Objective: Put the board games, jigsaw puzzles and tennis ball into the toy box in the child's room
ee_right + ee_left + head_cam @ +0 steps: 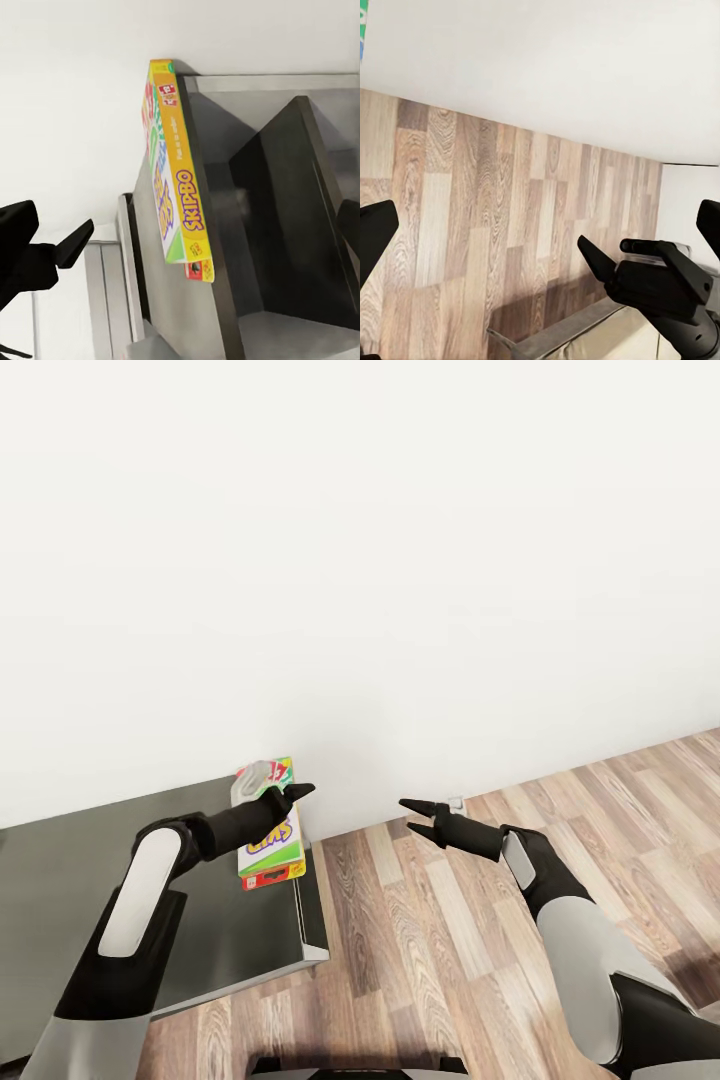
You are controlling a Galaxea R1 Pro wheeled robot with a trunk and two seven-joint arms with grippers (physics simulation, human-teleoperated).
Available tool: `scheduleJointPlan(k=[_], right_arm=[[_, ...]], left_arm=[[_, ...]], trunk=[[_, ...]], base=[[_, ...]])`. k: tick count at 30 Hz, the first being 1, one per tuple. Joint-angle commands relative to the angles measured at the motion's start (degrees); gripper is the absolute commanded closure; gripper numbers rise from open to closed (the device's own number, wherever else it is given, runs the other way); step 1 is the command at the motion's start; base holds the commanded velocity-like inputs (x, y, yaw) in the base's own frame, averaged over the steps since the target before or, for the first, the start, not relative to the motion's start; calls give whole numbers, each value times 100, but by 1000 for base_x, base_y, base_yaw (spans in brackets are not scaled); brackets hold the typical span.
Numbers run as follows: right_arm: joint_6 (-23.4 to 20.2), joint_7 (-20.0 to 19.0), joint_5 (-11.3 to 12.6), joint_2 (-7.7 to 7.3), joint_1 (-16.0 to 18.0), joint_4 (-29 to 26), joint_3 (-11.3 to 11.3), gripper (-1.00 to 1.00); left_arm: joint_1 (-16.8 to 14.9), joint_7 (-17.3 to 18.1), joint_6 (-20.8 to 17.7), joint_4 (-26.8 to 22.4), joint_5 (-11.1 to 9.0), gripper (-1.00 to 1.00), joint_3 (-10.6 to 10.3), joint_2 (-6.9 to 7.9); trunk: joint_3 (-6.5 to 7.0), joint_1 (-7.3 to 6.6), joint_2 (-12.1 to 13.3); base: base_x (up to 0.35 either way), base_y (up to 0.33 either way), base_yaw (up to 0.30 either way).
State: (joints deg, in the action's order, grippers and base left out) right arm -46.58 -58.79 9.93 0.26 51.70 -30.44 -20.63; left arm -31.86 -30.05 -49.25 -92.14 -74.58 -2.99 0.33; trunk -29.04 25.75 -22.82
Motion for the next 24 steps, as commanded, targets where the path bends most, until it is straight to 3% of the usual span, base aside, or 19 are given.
scheduleJointPlan(k=[1,24], right_arm=[[-27,-10,1,3,4,2,-19,-100],[-27,-10,1,3,4,2,-19,-100]], left_arm=[[-4,-59,0,-6,-58,-100,-5,3],[-4,-59,0,-6,-58,-100,-5,3]], trunk=[[-8,3,-9],[-8,3,-9]], base=[[0,0,0],[0,0,0]])
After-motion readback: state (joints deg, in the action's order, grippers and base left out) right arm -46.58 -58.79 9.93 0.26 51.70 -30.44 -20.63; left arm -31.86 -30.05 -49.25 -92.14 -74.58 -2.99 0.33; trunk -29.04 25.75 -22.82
